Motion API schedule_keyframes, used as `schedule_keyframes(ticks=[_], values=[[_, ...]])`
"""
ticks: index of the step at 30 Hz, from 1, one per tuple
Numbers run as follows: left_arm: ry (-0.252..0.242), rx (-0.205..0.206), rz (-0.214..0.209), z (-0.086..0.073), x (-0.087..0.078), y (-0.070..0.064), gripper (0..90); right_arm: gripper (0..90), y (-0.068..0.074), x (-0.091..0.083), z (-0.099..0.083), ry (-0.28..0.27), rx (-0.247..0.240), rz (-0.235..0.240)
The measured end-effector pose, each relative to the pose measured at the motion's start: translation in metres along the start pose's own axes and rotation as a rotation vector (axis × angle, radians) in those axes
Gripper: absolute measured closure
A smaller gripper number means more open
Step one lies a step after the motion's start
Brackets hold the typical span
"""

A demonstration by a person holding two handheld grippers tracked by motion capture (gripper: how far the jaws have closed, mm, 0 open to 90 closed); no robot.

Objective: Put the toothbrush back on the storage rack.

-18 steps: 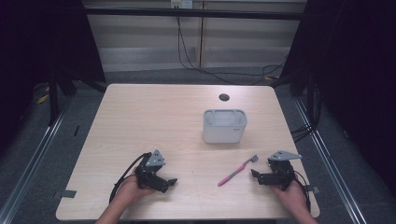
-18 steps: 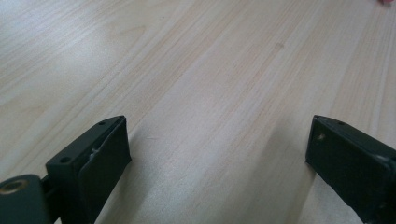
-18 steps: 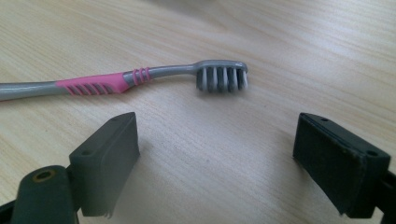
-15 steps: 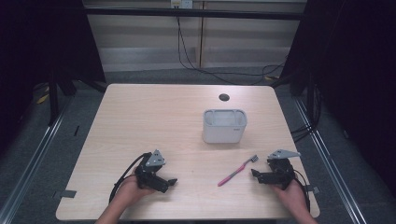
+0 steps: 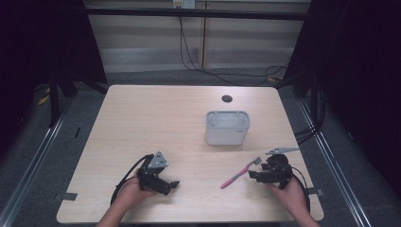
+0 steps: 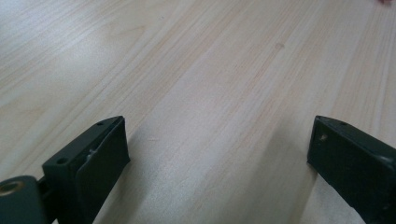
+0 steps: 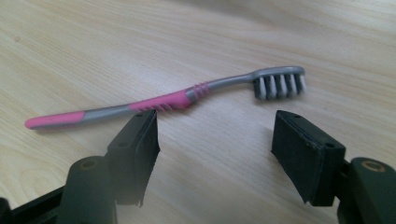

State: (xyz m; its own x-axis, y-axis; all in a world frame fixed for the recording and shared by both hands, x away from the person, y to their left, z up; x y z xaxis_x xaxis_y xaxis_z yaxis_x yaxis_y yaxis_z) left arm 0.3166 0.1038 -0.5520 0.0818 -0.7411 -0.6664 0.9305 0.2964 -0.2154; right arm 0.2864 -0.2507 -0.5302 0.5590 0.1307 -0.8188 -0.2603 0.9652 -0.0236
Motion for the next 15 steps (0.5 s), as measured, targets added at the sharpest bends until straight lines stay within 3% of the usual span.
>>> schedule_keyframes(ticks=[5,15], values=[[0.011,0.009,0.004,0.000,0.000,0.001,4.5,32.2,0.008,-0.002,0.009,-0.001,-0.005,0.008],[0.007,0.006,0.005,0.000,0.000,0.001,4.4,38.5,0.016,0.006,0.021,0.057,0.016,-0.013]])
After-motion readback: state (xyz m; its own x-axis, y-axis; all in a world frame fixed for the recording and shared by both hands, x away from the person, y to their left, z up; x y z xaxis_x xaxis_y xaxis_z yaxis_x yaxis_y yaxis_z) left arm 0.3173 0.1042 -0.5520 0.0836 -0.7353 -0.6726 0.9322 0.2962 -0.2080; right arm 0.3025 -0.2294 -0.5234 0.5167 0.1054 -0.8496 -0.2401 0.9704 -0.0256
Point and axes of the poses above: each handheld gripper's, and its own axes: x roughly forward along the jaws, z roughly out of its top, y roughly to its left, the point moved 6 cm from there along x, roughly forward along the jaws, and after that the axes turned 15 degrees about -z, right-handed, at the moved point
